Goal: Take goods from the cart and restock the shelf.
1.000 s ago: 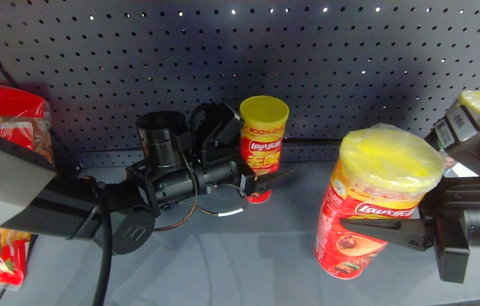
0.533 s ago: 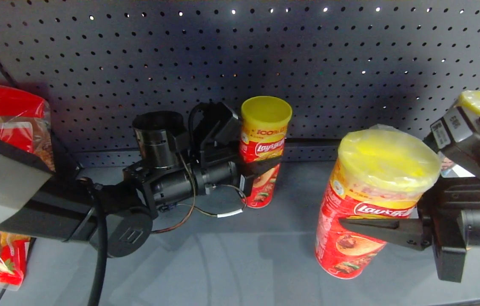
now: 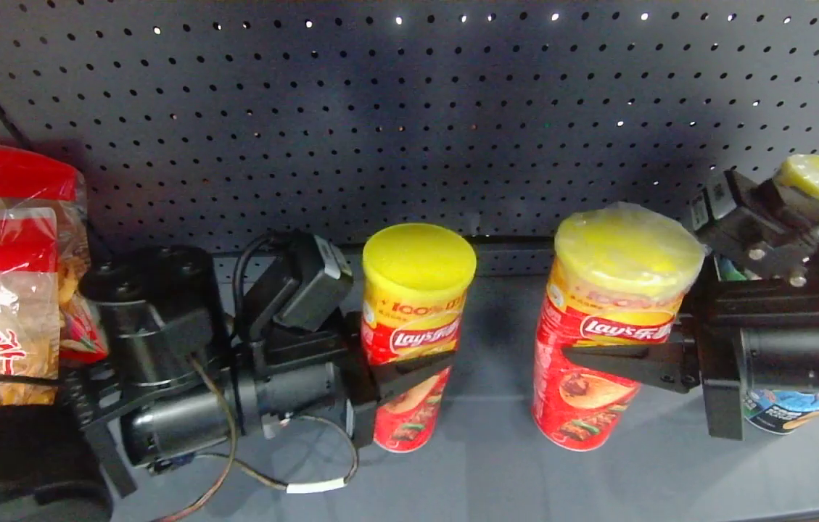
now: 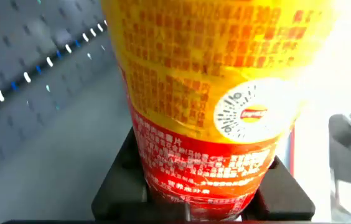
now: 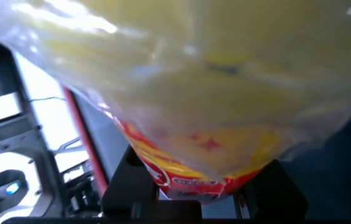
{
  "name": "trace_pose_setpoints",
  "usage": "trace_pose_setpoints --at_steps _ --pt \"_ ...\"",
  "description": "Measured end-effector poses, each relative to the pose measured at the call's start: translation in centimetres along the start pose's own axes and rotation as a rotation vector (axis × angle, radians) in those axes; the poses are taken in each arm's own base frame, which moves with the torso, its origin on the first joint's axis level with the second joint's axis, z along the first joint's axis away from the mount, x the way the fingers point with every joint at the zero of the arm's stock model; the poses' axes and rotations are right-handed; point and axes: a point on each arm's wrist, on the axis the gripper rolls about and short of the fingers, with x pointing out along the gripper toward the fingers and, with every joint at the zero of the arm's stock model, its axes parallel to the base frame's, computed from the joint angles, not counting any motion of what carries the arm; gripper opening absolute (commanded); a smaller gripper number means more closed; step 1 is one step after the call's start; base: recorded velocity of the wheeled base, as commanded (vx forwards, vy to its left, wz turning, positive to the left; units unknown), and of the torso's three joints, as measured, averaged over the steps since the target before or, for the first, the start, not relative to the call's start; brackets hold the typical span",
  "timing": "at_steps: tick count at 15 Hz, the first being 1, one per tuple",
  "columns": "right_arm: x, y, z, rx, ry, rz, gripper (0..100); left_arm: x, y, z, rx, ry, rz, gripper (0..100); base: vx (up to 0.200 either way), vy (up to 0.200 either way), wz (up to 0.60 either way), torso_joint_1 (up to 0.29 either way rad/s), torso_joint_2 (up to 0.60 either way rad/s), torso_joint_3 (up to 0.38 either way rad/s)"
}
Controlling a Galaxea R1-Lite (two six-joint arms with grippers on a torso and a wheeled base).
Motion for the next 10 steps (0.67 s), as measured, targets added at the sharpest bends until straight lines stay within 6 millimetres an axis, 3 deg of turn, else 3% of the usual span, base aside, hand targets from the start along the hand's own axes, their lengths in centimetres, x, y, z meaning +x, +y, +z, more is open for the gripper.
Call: trace_pose_setpoints --at_steps 4,10 --pt "0.6 -1.1 0.5 0.008 0.002 -0.029 0 -2.6 -1.4 0.5 0.017 -0.017 -0.007 0 0.0 0.0 0.0 0.0 0.0 0.0" --pt "1.0 -2.1 1.4 0.013 -0.017 -0.054 0 -2.3 -3.1 0.9 0.025 -0.034 -0.077 0 0.0 0.0 0.0 0.0 0.0 0.0"
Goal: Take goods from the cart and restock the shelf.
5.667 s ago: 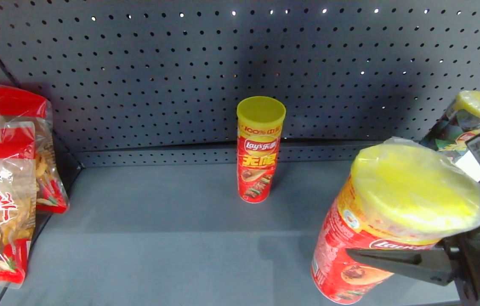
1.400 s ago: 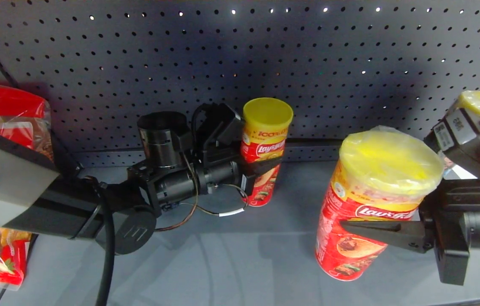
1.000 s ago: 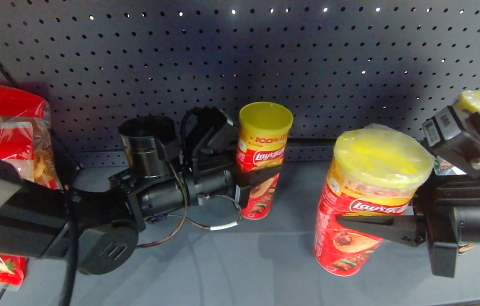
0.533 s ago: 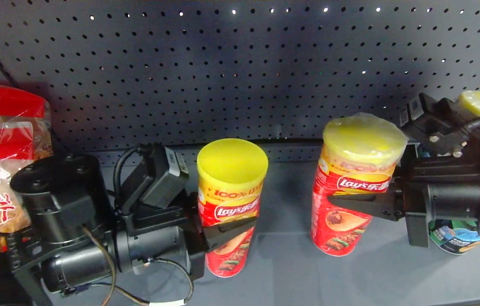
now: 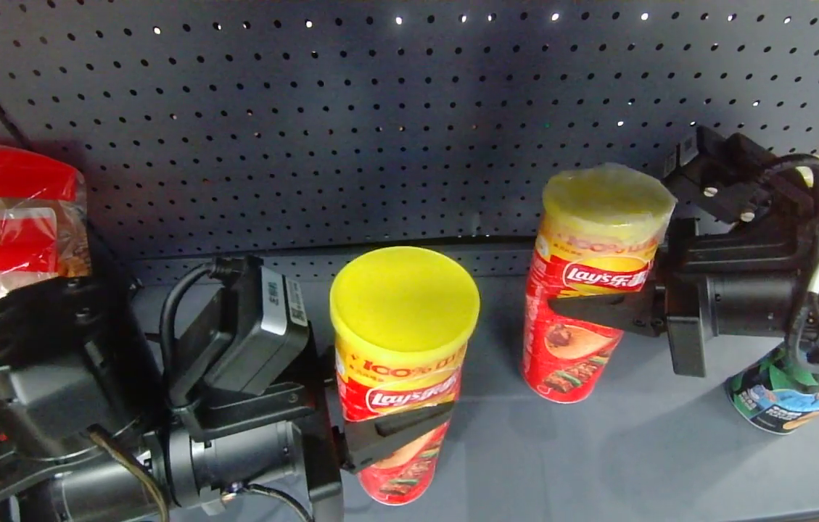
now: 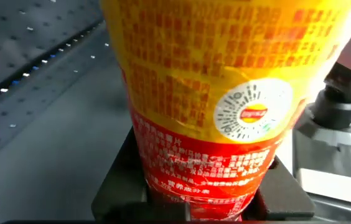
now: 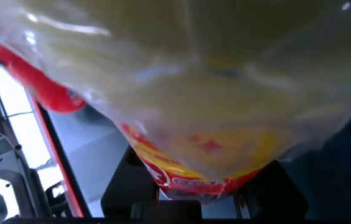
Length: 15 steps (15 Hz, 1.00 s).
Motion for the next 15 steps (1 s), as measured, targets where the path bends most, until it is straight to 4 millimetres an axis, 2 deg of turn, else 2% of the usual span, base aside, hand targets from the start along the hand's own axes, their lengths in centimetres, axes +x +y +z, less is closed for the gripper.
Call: trace_pose_setpoints --at_steps 5,10,15 --pt "0.7 -0.6 1.1 -0.01 -0.021 -0.011 0 1.4 -0.3 -0.9 -0.016 0.034 -0.035 0 0.0 0.0 0.0 0.0 0.0 0.0" --pt "1.1 -0.8 1.4 -0.011 -0.023 -0.01 0 4.0 -0.1 -1.1 -0.019 0.035 -0.065 0 0.0 0.0 0.0 0.0 0.0 0.0" --pt "1.1 -0.8 1.3 -0.01 -0.02 -0.011 0 4.5 -0.6 -1.9 -0.032 0.062 -0.088 0 0.0 0.0 0.0 0.0 0.0 0.0"
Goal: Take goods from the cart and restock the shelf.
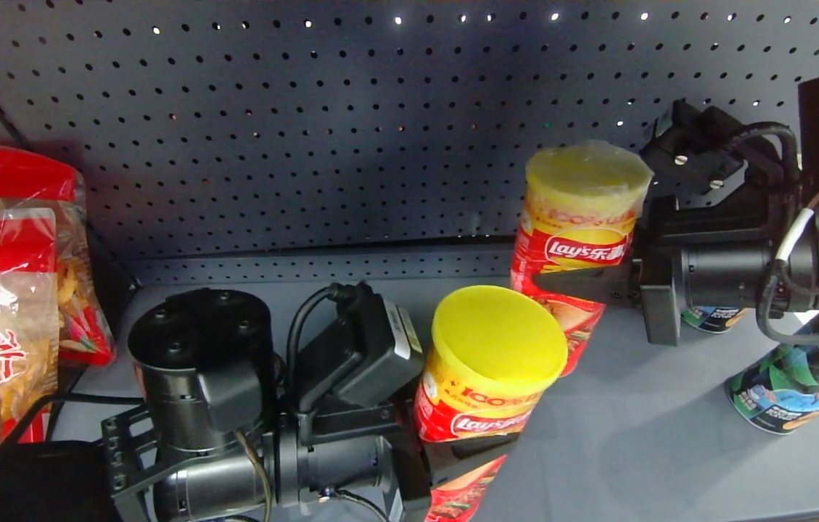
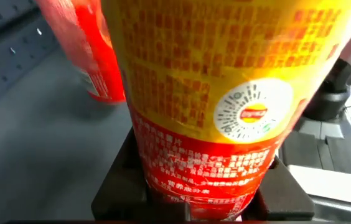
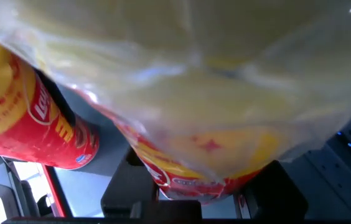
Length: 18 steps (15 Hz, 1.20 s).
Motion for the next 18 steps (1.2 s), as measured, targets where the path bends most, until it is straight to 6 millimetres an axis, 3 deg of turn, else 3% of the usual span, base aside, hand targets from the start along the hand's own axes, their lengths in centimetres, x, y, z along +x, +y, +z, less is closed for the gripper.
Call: trace_pose_setpoints --at_steps 7,8,14,18 --pt "0.0 0.0 -0.1 0.001 0.003 0.001 0 -0.3 -0.1 -0.7 -0.012 0.023 0.0 0 0.0 0.0 0.0 0.0 0.0 0.0" --pt "0.0 0.0 -0.1 0.001 0.003 0.001 0 -0.4 -0.2 -0.8 -0.015 0.028 0.0 100 0.0 0.0 0.0 0.0 0.0 0.0" --pt "0.1 0.0 -0.1 0.001 0.004 0.002 0 -1.1 -0.2 -1.6 -0.029 0.061 0.011 100 0.0 0.0 0.0 0.0 0.0 0.0" --pt "0.1 0.0 -0.1 0.002 0.005 0.003 0 -2.6 -0.5 -2.1 -0.038 0.078 0.025 100 0.0 0.0 0.0 0.0 0.0 0.0"
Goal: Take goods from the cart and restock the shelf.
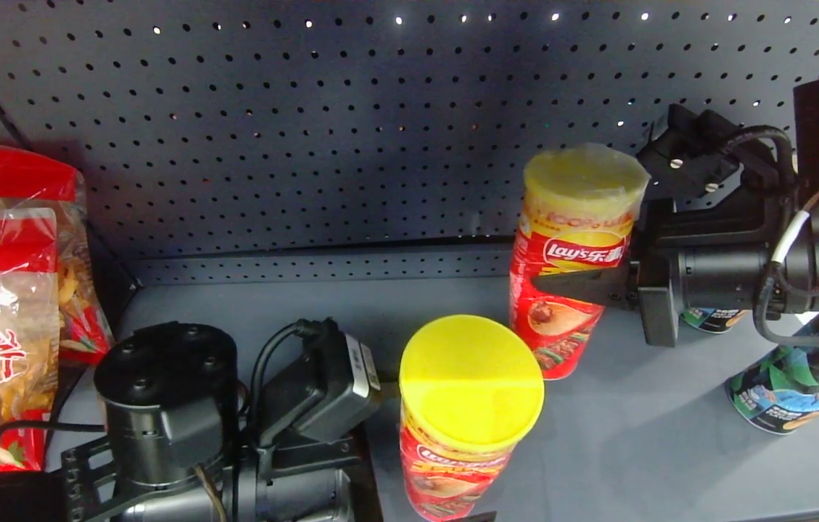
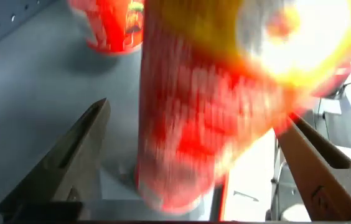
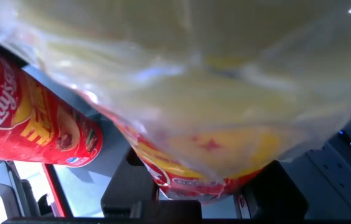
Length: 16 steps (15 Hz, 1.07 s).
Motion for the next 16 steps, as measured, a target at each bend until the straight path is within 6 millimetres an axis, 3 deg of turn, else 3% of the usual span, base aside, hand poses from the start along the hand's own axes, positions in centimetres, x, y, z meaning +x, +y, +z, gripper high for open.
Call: trace_pose_setpoints --at_steps 6,11,16 --pt "0.3 0.1 0.1 -0.003 0.0 0.009 0 -3.7 -0.3 -1.2 -0.025 0.034 0.062 100 0.0 0.0 0.0 0.0 0.0 0.0" --pt "0.7 0.2 0.4 -0.008 -0.006 0.017 0 -5.8 -0.7 -1.1 -0.022 0.015 0.099 100 0.0 0.0 0.0 0.0 0.0 0.0" --pt "1.1 0.1 0.4 -0.006 -0.001 0.02 0 -9.2 -0.9 -0.5 0.004 -0.032 0.193 100 0.0 0.0 0.0 0.0 0.0 0.0"
